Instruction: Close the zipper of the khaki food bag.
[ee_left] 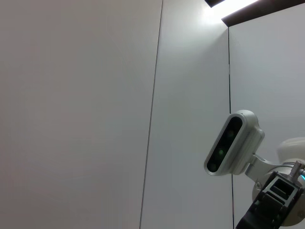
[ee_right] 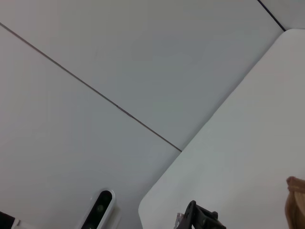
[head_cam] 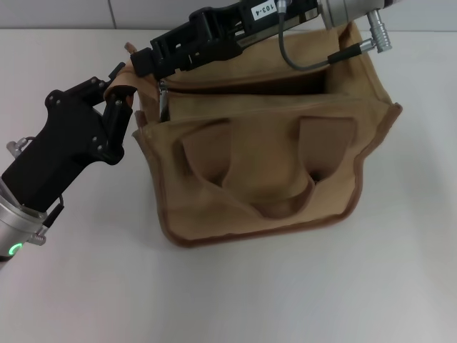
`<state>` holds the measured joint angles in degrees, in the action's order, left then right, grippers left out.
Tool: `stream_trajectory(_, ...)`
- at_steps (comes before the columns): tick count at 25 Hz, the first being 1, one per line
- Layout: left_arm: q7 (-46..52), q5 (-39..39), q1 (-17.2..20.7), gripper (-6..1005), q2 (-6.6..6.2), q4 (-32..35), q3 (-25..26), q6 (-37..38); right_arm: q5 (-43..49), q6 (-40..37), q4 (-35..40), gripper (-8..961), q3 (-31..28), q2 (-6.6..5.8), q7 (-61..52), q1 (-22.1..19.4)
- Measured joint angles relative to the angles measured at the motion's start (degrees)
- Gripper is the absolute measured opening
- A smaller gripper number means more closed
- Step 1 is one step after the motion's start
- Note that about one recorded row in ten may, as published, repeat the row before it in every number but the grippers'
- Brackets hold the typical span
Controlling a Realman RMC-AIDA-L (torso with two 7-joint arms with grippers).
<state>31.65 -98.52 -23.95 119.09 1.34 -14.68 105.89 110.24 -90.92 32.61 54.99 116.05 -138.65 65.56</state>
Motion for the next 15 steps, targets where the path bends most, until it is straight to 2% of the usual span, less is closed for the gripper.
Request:
stream_trajectory(5, 0.0, 0.0, 0.1, 33, 0.00, 0.0, 0.0, 0.0, 0.3, 0.0, 0.0, 487, 0.0, 0.01, 0.0, -0.2)
stream_trajectory(15, 0.0, 0.0, -0.1, 34, 0.00, 0.0, 0.6, -0.1, -0.2, -4.1, 4.5, 487, -2.1, -1.21, -0.7, -3.8)
